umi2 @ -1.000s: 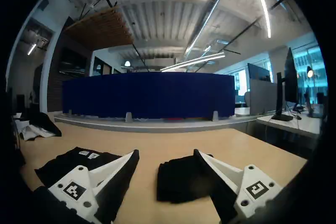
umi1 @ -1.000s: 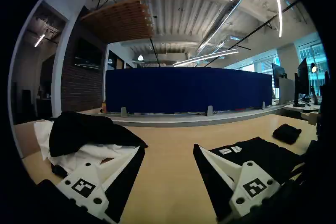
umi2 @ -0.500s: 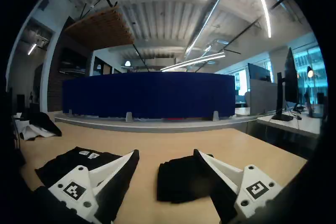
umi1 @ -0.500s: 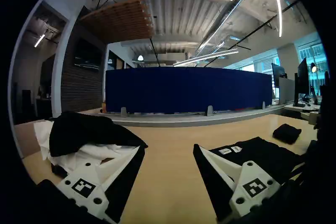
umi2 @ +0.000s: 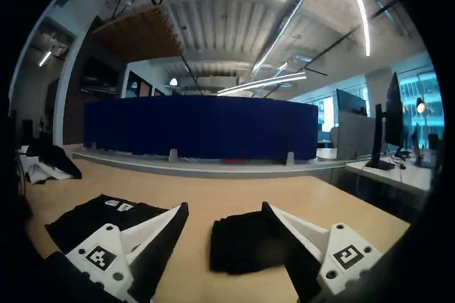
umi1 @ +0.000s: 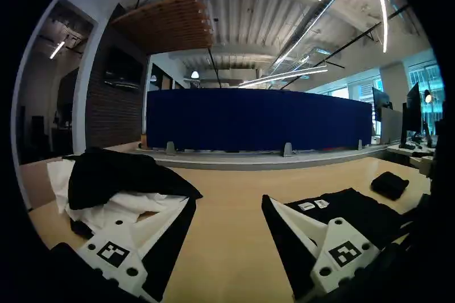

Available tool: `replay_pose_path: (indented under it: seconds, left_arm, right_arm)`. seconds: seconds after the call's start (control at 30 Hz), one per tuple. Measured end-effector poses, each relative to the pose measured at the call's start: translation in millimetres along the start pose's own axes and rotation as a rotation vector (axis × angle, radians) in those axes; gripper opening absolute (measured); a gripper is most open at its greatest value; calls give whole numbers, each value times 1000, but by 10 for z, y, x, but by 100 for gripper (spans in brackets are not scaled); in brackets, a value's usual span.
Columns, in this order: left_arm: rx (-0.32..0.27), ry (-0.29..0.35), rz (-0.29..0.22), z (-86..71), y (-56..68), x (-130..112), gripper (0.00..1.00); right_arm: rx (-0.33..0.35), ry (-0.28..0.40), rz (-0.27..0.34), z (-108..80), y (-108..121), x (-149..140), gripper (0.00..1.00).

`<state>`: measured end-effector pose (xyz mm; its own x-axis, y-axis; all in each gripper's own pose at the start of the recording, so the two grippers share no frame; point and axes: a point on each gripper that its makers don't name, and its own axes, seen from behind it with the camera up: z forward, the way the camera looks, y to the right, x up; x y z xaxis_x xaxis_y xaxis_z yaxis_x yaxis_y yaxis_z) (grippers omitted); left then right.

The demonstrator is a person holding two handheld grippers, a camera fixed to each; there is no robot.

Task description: Fold towel

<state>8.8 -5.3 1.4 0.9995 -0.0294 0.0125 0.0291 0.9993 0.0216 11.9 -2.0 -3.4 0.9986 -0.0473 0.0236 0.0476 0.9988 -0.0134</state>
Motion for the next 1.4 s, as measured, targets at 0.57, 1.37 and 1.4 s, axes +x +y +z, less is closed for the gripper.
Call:
replay_pose_path:
  seconds: [0.57, 1.37, 1.4]
  left_arm:
    - [-10, 30, 15, -29, 16, 1450, 85]
    - [-219, -176, 113, -95, 600, 1487, 85]
    - [-238, -191, 119, -108, 635, 1461, 85]
  right_arm:
    - [-5, -1, 25, -153, 21, 1418, 100]
    - [292, -230, -1, -259, -495, 1456, 100]
    - [316, -250, -6, -283, -528, 1433, 100]
